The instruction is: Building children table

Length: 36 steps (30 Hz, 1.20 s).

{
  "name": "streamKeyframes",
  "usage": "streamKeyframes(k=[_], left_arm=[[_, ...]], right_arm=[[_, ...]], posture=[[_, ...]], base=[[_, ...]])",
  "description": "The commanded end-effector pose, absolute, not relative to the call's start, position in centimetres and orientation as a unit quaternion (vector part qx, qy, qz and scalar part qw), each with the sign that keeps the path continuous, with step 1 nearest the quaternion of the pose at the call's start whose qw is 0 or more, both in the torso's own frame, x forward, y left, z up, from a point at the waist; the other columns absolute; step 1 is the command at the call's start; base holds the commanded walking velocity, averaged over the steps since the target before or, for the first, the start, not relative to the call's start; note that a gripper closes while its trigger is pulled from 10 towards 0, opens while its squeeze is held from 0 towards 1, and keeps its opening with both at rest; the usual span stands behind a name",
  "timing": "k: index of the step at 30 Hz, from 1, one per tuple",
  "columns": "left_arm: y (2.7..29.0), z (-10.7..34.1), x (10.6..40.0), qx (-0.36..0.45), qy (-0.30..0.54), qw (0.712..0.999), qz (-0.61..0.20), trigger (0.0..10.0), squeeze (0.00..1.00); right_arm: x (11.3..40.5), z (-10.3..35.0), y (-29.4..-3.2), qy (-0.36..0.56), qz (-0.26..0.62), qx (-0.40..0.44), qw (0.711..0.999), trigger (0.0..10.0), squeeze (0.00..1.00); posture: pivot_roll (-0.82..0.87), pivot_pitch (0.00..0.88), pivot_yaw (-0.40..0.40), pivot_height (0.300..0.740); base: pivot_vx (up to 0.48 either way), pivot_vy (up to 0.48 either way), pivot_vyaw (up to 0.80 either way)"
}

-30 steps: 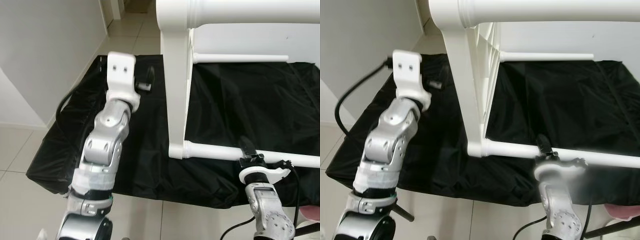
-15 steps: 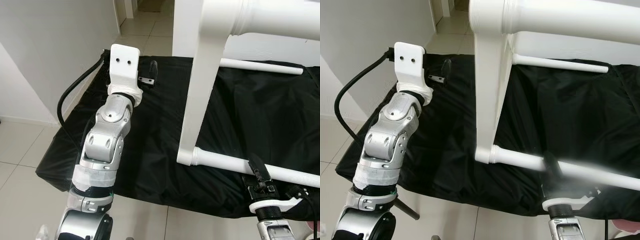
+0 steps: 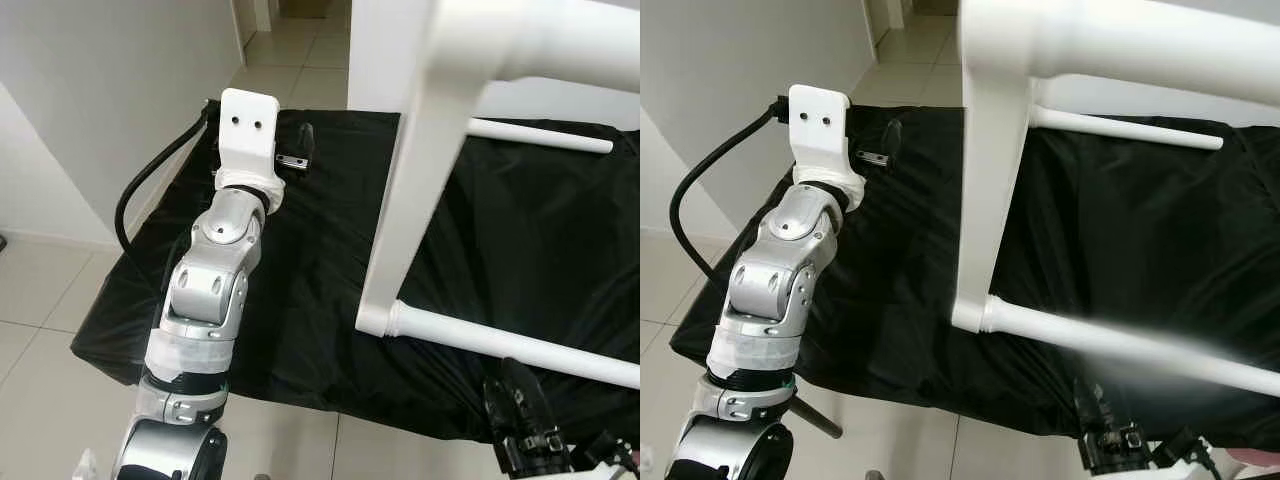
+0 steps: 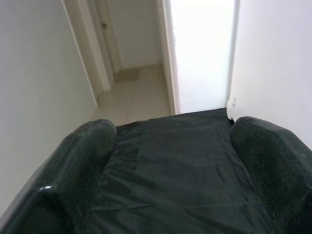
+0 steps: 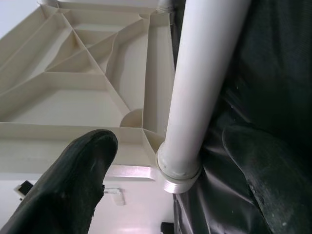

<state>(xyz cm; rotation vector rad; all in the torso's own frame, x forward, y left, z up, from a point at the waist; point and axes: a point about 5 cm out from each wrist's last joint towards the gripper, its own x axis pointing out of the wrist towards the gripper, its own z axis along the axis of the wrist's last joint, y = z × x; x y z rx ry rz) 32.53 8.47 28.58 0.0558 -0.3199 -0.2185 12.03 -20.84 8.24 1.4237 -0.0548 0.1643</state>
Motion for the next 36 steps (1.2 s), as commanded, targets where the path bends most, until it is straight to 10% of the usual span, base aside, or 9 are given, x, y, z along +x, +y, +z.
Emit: streamKeyframes(k=[1, 18, 36], left_arm=[[8.6, 28.5, 32.6, 0.033, -0.152, 0.983, -0.096, 10.0, 0.00], [9.0, 27.2, 32.4, 0.055, -0.140, 0.984, -0.092, 10.0, 0.00], [11.9, 25.0, 32.3, 0.032, -0.120, 0.991, -0.048, 10.0, 0.00]], right_arm=[[11.0, 7.0, -19.9, 0.003, 0.055, 0.674, 0.736, 10.0, 0.00], [17.4, 16.1, -22.8, -0.190, 0.139, 0.556, 0.797, 10.0, 0.00], [25.2, 20.2, -23.2, -0.197, -0.014, 0.362, 0.911, 10.0, 0.00]], posture=[[-0.09, 0.112, 0.113, 0.740], [-0.07, 0.098, 0.100, 0.740], [-0.04, 0.050, 0.049, 0.740]], base=[[0.000, 0.000, 0.00], [0.000, 0.000, 0.00], [0.000, 0.000, 0.00]])
